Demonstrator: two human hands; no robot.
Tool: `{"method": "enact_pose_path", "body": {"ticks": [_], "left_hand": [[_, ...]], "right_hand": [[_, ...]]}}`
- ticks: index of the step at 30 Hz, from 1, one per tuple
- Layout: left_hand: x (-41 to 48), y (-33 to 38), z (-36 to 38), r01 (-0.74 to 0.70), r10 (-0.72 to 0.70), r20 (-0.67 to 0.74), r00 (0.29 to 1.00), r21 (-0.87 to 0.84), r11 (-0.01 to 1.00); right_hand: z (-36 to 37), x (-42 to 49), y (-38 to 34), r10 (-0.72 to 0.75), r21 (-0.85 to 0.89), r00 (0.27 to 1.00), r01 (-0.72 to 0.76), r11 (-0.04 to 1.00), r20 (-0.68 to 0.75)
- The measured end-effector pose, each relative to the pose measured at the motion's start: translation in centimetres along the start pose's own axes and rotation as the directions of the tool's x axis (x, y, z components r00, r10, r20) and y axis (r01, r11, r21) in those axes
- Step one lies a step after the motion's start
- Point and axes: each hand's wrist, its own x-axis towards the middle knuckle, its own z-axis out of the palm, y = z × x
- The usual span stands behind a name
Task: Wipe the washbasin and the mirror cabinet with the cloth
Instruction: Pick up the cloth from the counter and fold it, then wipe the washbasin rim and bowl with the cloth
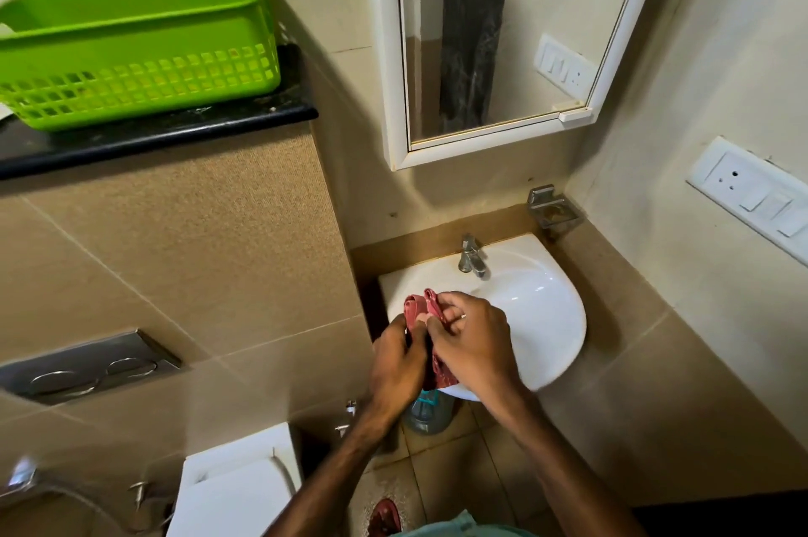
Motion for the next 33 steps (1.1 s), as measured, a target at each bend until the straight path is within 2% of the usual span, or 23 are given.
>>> {"method": "enact_pose_path", "body": {"ticks": [10,13,18,20,22,26,30,33], "left_hand": [[0.6,-0.3,-2.7,0.119,-0.114,0.052,0.992,-0.1,0.988],[0.9,-0.5,-4.0,0.15,-0.136,0.099,0.986,-0.149,0.977],[2.0,-1.3,-6.0,0.268,-0.252,0.107,0.962,-0.18,0.946],[2.4,-1.4,-6.7,0.308,-0.289,0.122,0.95,-0.192,0.932],[3.0,-1.5,-7.1,0.327,-0.302,0.146,0.942,-0.192,0.925],[4.0,-0.1,-7.2,0.389,-0.337,0.263,0.904,-0.177,0.904],[4.9,1.5,-6.7,0.531,-0.404,0.431,0.807,-0.231,0.815],[5.6,2.3,-5.8,0.527,-0.384,0.481,0.788,-0.204,0.825]], "right_hand": [[2.6,-0.8,-0.6,-0.162,-0.128,0.985,0.17,0.977,0.065],[3.1,-0.5,-0.6,-0.165,-0.076,0.98,0.174,0.982,0.113],[3.5,0.2,0.5,-0.113,0.152,0.982,0.09,0.984,0.151],[3.8,0.6,1.3,-0.179,0.09,0.979,0.17,0.981,0.099],[3.9,0.9,1.7,-0.205,0.033,0.971,0.203,0.979,0.119],[4.9,0.4,1.6,-0.09,0.235,0.933,0.006,0.972,0.347],[4.8,0.4,2.8,0.03,0.324,0.934,-0.153,0.934,0.355],[4.2,1.3,3.7,0.088,0.395,0.949,-0.21,0.894,0.304]]}}
